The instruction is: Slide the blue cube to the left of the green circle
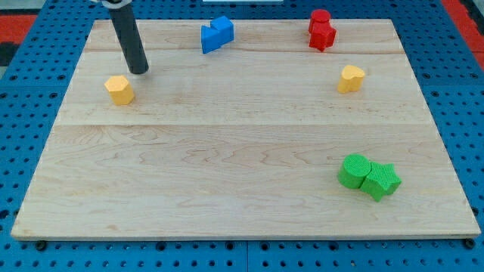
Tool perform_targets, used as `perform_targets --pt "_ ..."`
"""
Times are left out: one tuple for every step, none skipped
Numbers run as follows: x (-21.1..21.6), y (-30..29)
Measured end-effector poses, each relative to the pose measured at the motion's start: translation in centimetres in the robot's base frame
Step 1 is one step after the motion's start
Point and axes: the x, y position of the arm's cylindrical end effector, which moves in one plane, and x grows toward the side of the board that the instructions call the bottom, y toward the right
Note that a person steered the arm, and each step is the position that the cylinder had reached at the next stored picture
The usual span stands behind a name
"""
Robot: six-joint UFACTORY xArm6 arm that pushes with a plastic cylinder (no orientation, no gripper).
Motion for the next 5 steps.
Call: perform_targets --pt "-3.5 1.3" --pt "-8.2 4.9" --pt "-9.8 8.5" --pt "-10.7 12.9" --pt "-12.0 16.0"
